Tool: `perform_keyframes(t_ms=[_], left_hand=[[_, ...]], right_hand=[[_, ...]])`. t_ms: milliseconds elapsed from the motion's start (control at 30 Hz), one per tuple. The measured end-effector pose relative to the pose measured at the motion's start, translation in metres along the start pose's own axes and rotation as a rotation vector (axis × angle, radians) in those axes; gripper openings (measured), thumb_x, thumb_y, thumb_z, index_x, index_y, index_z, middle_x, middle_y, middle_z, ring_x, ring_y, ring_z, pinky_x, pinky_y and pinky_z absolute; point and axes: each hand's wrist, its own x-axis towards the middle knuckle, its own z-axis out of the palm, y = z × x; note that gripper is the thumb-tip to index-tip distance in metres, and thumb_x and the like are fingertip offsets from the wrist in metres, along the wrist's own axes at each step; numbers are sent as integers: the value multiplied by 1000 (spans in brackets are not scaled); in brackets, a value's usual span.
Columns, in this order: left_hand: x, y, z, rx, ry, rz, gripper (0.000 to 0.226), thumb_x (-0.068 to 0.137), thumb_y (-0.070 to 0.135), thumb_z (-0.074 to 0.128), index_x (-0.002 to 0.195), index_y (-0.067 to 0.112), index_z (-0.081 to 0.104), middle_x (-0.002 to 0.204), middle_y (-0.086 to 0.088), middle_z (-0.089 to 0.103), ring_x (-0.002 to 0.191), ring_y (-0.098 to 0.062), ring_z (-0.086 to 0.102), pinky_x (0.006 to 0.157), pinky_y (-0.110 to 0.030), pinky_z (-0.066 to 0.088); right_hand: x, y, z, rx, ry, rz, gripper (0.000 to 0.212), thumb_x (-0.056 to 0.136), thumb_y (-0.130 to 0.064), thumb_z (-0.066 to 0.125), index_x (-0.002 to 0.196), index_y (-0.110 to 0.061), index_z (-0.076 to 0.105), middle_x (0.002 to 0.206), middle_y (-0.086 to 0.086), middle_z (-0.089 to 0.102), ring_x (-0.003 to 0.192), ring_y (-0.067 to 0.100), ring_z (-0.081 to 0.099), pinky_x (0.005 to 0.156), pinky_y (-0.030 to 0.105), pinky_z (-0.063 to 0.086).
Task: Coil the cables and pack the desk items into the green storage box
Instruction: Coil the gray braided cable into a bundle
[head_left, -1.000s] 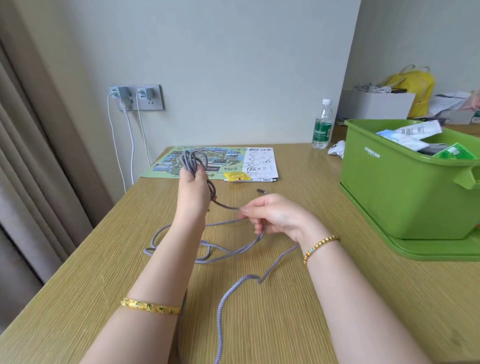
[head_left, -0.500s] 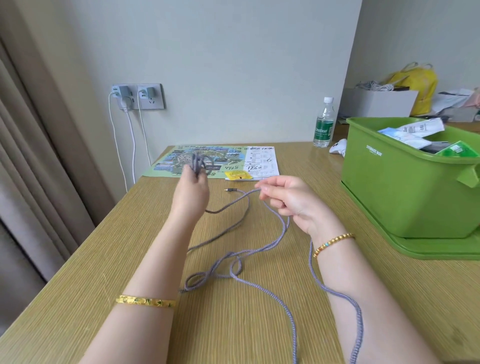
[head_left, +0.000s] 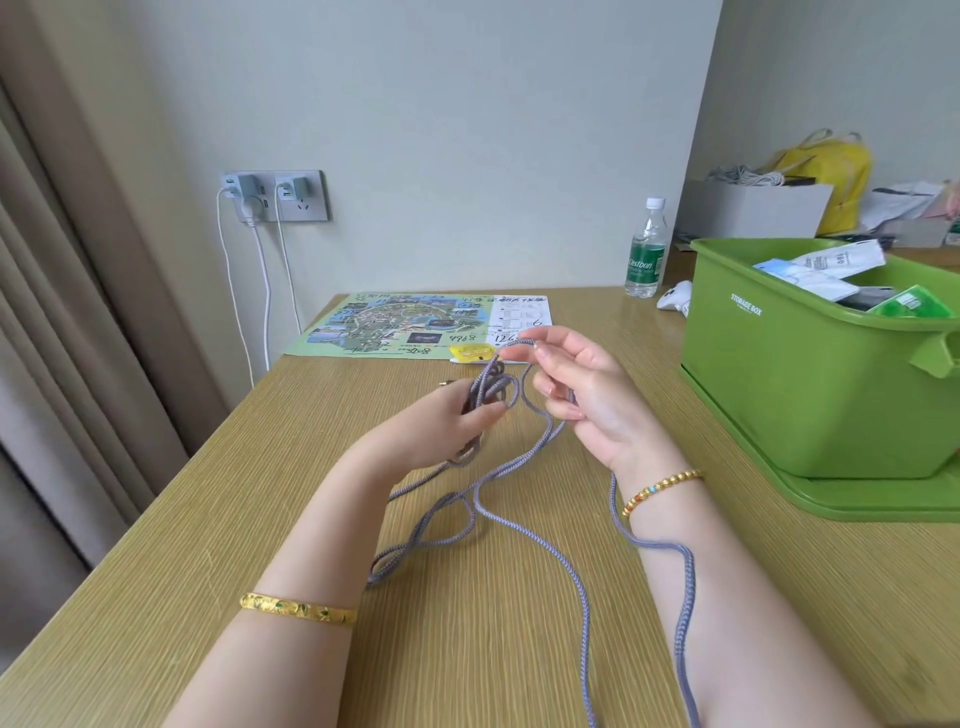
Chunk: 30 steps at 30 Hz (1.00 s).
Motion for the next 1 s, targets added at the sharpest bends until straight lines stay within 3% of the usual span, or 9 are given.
perform_keyframes(t_ms=[100,333,400,467,633,767,867,1000], left_hand=[[0,2,2,-31,-7,-6,30,99,30,39,75,13,46,64,-2,56,51,-10,48,55,-19,39],[0,3,1,-208,51,20,41,100,38,34,76,9,52,55,0,53,39,-16,39,41,-18,35],[1,2,2,-232,90,7,47,99,40,32,81,3,55,56,-6,51,38,-17,39,39,-18,34],[2,2,2,-252,112,8,46,100,40,32,83,4,57,51,-1,51,35,-14,39,38,-17,34],[2,0,3,-195,76,-7,53,99,44,31,86,-1,56,53,-1,53,36,-18,38,42,-20,35],[1,0,4,-240,46,-12,42,100,39,32,87,7,56,55,5,59,40,-14,44,41,-19,36],[1,2,8,-298,29,2,33,100,38,33,84,15,50,65,-1,64,44,-12,51,42,-20,38],[-3,3,1,-364,-7,-6,33,99,37,36,81,14,50,65,0,66,46,-11,55,40,-18,37]], right_hand=[[0,0,-1,7,14,-1,18,96,-2,41,98,-12,57,90,1,71,48,3,35,34,10,23],[0,0,-1,5,85,-4,17,96,-3,41,95,-13,55,89,1,71,46,3,34,34,10,21],[2,1,0,-50,135,11,13,96,-4,44,96,-12,54,86,3,67,45,3,31,34,11,18],[3,2,1,-121,159,35,6,94,-10,51,97,-12,56,82,0,58,47,4,28,34,11,17],[1,5,4,-248,17,153,19,87,-24,63,102,-13,60,64,-15,48,50,3,27,35,12,18],[0,5,1,-305,-12,169,20,90,-14,58,108,-5,59,67,-9,48,45,0,34,36,11,19],[1,6,1,-407,44,138,18,93,-6,51,109,-2,59,69,-8,51,40,-4,42,37,10,22],[1,8,4,-424,86,58,8,91,-6,56,90,-13,60,66,-11,52,39,-7,45,37,9,34]])
